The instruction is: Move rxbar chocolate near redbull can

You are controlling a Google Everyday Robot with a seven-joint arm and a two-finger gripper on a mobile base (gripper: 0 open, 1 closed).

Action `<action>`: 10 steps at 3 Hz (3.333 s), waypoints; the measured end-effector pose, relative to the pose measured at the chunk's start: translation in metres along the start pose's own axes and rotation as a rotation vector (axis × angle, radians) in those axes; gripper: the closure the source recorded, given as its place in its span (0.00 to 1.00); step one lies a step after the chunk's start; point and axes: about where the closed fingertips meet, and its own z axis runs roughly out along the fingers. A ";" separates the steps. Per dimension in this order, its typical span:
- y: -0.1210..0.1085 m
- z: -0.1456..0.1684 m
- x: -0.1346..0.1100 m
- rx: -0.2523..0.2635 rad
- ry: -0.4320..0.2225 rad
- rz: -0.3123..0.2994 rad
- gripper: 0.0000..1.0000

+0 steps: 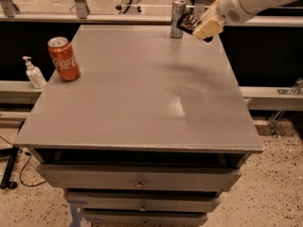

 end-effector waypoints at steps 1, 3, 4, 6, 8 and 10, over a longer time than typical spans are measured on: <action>-0.037 0.046 0.004 0.002 0.009 0.019 1.00; -0.067 0.098 0.036 -0.012 0.036 0.056 1.00; -0.075 0.108 0.048 -0.012 0.035 0.079 0.82; -0.077 0.128 0.049 -0.037 0.021 0.101 0.36; -0.072 0.141 0.040 -0.064 0.018 0.098 0.00; -0.060 0.081 0.054 -0.096 -0.074 0.147 0.00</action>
Offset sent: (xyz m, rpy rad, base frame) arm 0.1407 -0.0270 -0.0518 0.0086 0.0495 -0.0485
